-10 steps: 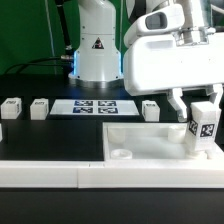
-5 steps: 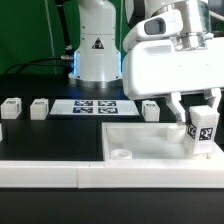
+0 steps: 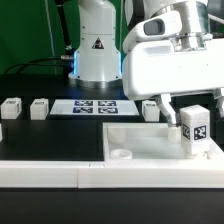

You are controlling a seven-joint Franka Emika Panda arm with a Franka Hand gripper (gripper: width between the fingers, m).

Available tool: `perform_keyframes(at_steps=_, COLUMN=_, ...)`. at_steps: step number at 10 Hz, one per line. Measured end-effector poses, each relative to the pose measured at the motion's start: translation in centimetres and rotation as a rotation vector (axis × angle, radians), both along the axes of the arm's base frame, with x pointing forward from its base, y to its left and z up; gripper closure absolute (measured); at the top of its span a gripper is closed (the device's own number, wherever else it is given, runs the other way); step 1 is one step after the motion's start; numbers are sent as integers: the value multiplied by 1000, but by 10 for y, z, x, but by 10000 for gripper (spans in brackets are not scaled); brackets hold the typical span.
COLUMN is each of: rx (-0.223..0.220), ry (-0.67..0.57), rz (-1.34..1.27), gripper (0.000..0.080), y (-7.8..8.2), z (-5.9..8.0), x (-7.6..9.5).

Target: Assemble square table

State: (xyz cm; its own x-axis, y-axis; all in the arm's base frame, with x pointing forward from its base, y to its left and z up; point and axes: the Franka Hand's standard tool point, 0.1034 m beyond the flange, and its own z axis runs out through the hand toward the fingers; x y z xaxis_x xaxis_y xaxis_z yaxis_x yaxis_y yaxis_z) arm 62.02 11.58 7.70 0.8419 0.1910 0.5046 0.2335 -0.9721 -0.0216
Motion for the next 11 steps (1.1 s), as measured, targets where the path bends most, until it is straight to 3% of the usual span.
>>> perform_keyframes(at_steps=8, rx=-4, ry=8, rz=3, gripper=150, y=-1, z=0, x=0)
perform_keyframes(at_steps=11, rx=-25, ry=98, rz=13, gripper=150, y=-13, z=20, x=15)
